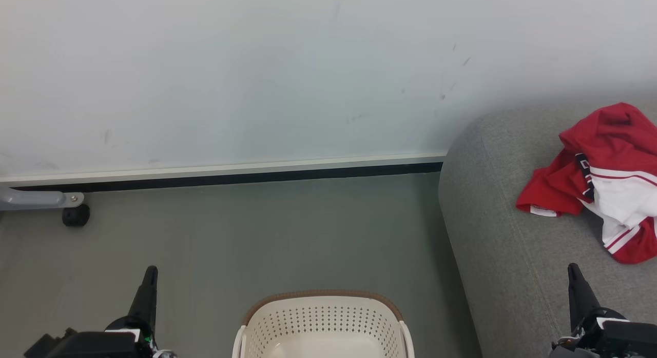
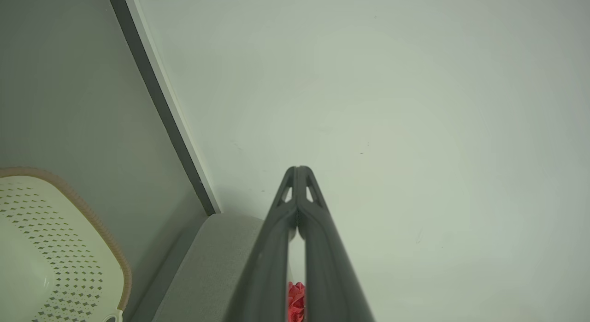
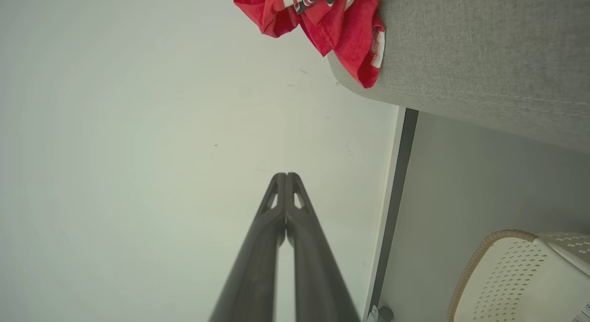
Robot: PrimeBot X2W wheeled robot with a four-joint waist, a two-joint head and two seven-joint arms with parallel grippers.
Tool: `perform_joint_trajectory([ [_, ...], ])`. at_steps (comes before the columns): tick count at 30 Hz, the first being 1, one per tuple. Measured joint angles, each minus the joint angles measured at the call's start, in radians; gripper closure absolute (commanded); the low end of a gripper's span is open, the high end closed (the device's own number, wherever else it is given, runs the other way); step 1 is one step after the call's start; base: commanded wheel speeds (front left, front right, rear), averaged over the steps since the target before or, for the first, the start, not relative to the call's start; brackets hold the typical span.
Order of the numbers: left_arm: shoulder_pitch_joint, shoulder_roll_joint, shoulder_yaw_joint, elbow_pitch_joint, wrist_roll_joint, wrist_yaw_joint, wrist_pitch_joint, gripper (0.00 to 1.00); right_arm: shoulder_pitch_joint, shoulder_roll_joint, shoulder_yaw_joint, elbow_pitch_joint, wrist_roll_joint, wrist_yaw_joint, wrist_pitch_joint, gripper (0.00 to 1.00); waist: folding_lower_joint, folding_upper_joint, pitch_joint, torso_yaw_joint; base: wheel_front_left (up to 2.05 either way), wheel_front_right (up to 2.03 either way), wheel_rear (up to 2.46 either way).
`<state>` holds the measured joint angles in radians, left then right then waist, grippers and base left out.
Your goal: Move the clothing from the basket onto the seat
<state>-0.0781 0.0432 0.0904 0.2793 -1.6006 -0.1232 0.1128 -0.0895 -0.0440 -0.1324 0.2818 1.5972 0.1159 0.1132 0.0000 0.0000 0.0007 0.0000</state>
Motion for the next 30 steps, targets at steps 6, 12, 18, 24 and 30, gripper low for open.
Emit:
perform_joint_trajectory([
  [6, 0.0, 0.0, 0.0, 0.0, 0.0, 0.0, 0.0, 1.0, 0.0, 0.0, 0.0, 0.0, 0.0, 0.0, 0.0, 1.0, 0.0, 0.0, 0.0, 0.0, 0.0, 0.0, 0.0],
  [12, 0.0, 0.0, 0.0, 0.0, 0.0, 0.0, 0.0, 1.0, 0.0, 0.0, 0.0, 0.0, 0.0, 0.0, 0.0, 1.0, 0.0, 0.0, 0.0, 0.0, 0.0, 0.0, 0.0],
  [18, 0.0, 0.0, 0.0, 0.0, 0.0, 0.0, 0.0, 1.0, 0.0, 0.0, 0.0, 0.0, 0.0, 0.0, 0.0, 1.0, 0.0, 0.0, 0.0, 0.0, 0.0, 0.0, 0.0],
  [24, 0.0, 0.0, 0.0, 0.0, 0.0, 0.0, 0.0, 1.0, 0.0, 0.0, 0.0, 0.0, 0.0, 0.0, 0.0, 1.0, 0.0, 0.0, 0.0, 0.0, 0.0, 0.0, 0.0],
  [30, 0.0, 0.0, 0.0, 0.0, 0.0, 0.0, 0.0, 1.0, 0.0, 0.0, 0.0, 0.0, 0.0, 0.0, 0.0, 1.0, 0.0, 0.0, 0.0, 0.0, 0.0, 0.0, 0.0],
])
